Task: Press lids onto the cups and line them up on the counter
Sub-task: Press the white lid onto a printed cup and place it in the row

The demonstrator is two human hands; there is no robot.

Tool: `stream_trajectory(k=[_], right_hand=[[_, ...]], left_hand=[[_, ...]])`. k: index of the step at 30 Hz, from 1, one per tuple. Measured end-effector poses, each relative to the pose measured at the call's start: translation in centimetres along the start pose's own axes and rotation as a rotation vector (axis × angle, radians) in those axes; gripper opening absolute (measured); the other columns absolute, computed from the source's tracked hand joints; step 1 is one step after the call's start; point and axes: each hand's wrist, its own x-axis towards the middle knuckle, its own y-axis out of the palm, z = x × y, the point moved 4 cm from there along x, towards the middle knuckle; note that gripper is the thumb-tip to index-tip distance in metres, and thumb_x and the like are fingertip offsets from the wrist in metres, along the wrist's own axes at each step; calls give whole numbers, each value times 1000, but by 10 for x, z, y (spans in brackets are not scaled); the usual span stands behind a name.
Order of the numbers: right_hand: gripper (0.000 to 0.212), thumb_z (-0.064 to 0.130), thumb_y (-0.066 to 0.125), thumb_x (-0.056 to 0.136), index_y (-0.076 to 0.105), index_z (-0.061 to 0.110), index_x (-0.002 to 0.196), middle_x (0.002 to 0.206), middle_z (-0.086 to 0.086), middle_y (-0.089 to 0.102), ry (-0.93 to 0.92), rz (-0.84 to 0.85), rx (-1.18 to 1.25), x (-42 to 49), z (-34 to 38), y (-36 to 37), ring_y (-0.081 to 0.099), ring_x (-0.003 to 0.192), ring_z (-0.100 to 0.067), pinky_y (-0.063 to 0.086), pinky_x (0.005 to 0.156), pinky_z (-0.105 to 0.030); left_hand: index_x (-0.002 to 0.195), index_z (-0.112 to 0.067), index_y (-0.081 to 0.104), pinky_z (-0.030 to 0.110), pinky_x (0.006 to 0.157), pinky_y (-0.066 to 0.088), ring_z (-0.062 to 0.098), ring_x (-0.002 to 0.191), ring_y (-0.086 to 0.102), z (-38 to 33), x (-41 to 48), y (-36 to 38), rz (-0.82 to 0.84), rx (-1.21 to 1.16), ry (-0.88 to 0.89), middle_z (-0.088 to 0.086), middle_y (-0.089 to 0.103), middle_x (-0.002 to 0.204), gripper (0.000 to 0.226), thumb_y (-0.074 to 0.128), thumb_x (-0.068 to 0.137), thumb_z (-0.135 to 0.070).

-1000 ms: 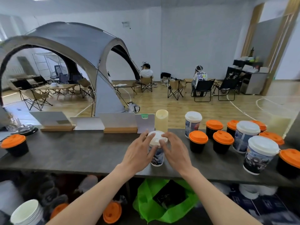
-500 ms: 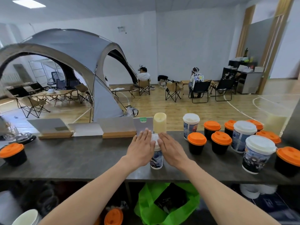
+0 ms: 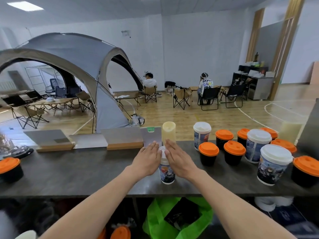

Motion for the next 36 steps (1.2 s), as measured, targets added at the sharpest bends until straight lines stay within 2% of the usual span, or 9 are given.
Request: stream_trajectory(k=[6, 10, 13, 15, 18, 23, 29, 32, 36], right_hand=[[53, 34, 21, 111, 26, 10, 158, 167, -2, 20, 8, -30, -10, 2, -1, 1, 13, 154, -10, 5, 120, -21], [55, 44, 25, 109, 27, 18, 158, 165, -1, 27, 20, -7, 63, -1, 0, -7, 23, 151, -15, 21, 122, -35], [54, 47, 30, 107, 31, 22, 155, 162, 0, 33, 72, -108, 114, 2, -9, -22, 33, 147, -19, 32, 117, -43], [55, 43, 33, 106, 28, 22, 157, 164, -1, 29, 69, -113, 97, 5, -11, -27, 29, 149, -19, 30, 119, -43], [55, 38, 31, 108, 22, 20, 160, 167, -1, 22, 13, 7, 62, 5, -7, -19, 21, 153, -15, 20, 123, -35], [49, 33, 28, 110, 34, 15, 156, 162, -1, 35, 19, -27, 100, 0, -6, -3, 29, 149, -12, 16, 119, -22], [48, 35, 27, 110, 40, 17, 152, 156, 0, 43, 31, -60, 103, 2, -6, -1, 39, 143, -14, 27, 118, -29], [53, 46, 25, 108, 41, 19, 151, 155, -1, 44, 27, -41, 65, 2, -3, -6, 40, 143, -17, 31, 117, -35], [57, 53, 28, 106, 37, 22, 153, 157, 0, 41, 58, -144, 39, 0, -8, -24, 38, 143, -19, 35, 113, -40]], left_hand=[[163, -11, 6, 41, 128, 6, 17, 158, 2, 0, 3, -1, -2, -12, 1, 6, 1, 171, 57, 11, 111, -35], [163, -12, 6, 42, 128, 7, 19, 158, 2, 5, 5, -10, -36, 5, -6, 6, 1, 171, 59, 12, 111, -39], [163, -11, 9, 42, 128, 9, 20, 158, 6, 15, 9, -22, -117, -19, -50, 7, 5, 171, 61, 15, 110, -42], [163, -11, 10, 40, 128, 8, 18, 158, 7, 14, 6, -25, -149, -91, -45, 5, 7, 171, 61, 16, 110, -42], [163, -12, 8, 36, 127, 4, 14, 157, 3, -1, -4, -15, -87, -110, 30, 3, 4, 171, 60, 15, 111, -40], [163, -12, 6, 32, 125, 3, 11, 157, 1, -4, -4, -3, -43, -109, 53, 2, 4, 171, 56, 13, 112, -34], [163, -14, 5, 34, 127, 2, 12, 157, -1, 1, -2, 0, -35, -101, 75, 1, 1, 171, 57, 12, 111, -37], [163, -12, 4, 36, 128, 3, 15, 158, 0, 7, 3, -7, -96, -56, 43, 4, -1, 171, 60, 12, 111, -40], [163, -10, 4, 36, 128, 4, 15, 158, 1, 6, -2, -11, -174, -95, 3, 4, -1, 171, 62, 13, 110, -42]])
